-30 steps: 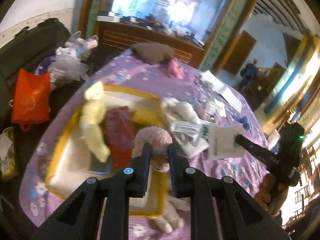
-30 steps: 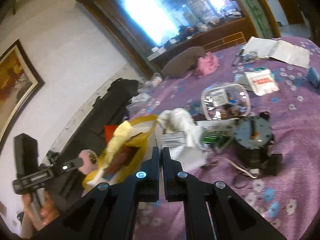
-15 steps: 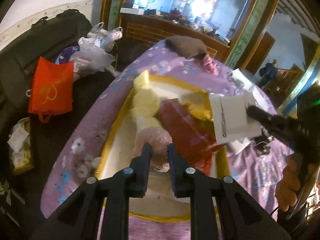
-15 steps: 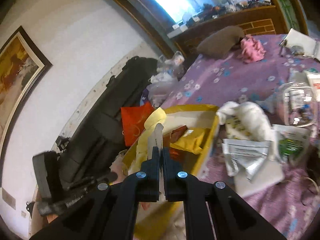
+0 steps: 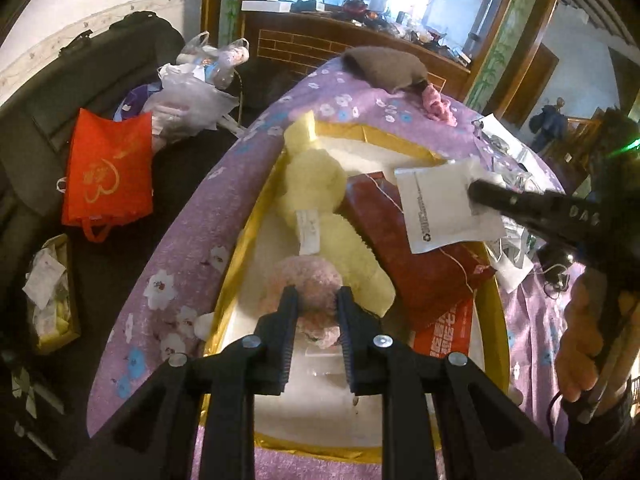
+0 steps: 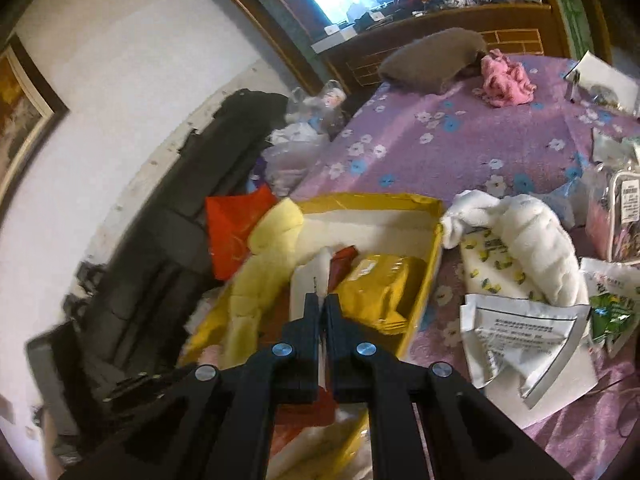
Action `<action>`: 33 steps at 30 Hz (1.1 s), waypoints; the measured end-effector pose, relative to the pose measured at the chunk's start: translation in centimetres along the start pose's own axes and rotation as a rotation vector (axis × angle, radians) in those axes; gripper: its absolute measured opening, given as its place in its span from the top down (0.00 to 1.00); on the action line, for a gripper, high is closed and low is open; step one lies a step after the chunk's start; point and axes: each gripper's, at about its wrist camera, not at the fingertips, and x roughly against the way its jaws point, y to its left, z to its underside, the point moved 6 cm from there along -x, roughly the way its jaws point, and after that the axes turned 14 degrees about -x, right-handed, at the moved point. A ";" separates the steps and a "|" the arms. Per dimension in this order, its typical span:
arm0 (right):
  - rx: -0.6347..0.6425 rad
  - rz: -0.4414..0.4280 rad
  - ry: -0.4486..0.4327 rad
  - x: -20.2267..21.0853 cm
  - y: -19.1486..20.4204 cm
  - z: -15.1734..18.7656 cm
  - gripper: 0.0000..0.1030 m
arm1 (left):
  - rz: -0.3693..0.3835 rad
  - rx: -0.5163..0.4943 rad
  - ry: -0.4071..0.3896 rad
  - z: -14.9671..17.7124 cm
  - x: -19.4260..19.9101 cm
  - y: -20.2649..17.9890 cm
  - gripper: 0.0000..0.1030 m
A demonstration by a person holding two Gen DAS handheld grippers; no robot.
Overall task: Organize soft objects
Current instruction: 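Place the teddy and paper into the box and open both tools, then grasp the white paper leaflet on the bed with the left tool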
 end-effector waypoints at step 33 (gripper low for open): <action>-0.076 0.033 -0.204 14.3 -13.3 1.5 0.25 | 0.235 -0.170 0.092 -9.4 -4.8 -17.6 0.28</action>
